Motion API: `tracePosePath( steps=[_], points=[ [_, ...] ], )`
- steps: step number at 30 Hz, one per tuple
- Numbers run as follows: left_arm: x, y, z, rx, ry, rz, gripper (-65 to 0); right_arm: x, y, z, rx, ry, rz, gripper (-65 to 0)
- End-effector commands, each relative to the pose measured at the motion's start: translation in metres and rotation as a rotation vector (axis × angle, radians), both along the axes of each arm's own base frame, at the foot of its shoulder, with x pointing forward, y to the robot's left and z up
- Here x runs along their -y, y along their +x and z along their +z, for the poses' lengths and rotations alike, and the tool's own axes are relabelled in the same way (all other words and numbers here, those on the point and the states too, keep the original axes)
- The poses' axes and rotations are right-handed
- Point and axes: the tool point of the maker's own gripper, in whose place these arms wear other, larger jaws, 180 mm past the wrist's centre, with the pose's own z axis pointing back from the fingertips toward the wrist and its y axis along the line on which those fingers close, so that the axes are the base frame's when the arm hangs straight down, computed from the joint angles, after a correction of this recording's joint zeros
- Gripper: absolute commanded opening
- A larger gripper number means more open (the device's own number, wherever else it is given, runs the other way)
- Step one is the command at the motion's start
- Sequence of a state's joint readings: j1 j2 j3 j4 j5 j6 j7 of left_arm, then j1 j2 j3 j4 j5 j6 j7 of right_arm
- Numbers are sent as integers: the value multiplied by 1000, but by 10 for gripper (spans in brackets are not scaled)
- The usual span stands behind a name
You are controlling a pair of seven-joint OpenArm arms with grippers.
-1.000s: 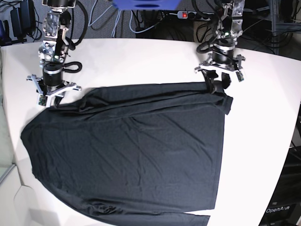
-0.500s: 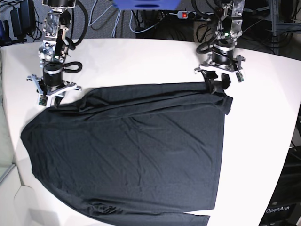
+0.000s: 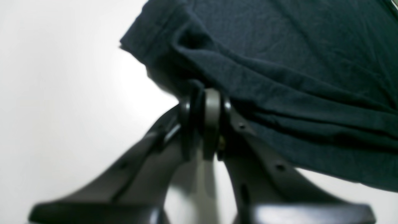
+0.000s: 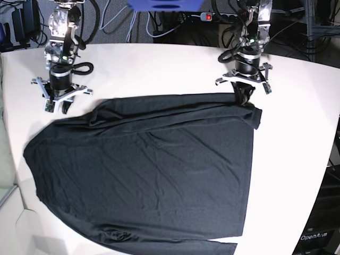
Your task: Fold the T-shirt properly
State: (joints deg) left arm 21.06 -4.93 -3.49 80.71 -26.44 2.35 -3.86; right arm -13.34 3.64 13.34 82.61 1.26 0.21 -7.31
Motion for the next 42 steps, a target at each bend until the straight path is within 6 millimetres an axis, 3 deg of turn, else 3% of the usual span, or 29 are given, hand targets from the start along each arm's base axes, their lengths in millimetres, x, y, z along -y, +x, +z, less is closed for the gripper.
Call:
tracePosePath(
  steps=[1, 4, 7, 28, 35, 42],
  points=[
    [0, 1, 3, 7, -2, -3, -602, 3, 9, 15, 52, -24, 8, -483],
    [0, 1, 4, 10, -2, -3, -606, 3, 9, 15, 53, -24, 9, -483],
    [0, 1, 6, 15, -2, -3, -650, 3, 9, 15, 53, -24, 9, -483],
    [-2, 0, 6, 15, 0, 2, -650, 3, 8, 15, 51, -25, 9, -483],
    [1, 3, 17, 45, -3, -4, -502, 3, 8, 15, 51, -25, 9, -483],
    [3, 9, 31, 83, -7, -7, -489, 3, 8, 15, 51, -25, 9, -483]
  ],
)
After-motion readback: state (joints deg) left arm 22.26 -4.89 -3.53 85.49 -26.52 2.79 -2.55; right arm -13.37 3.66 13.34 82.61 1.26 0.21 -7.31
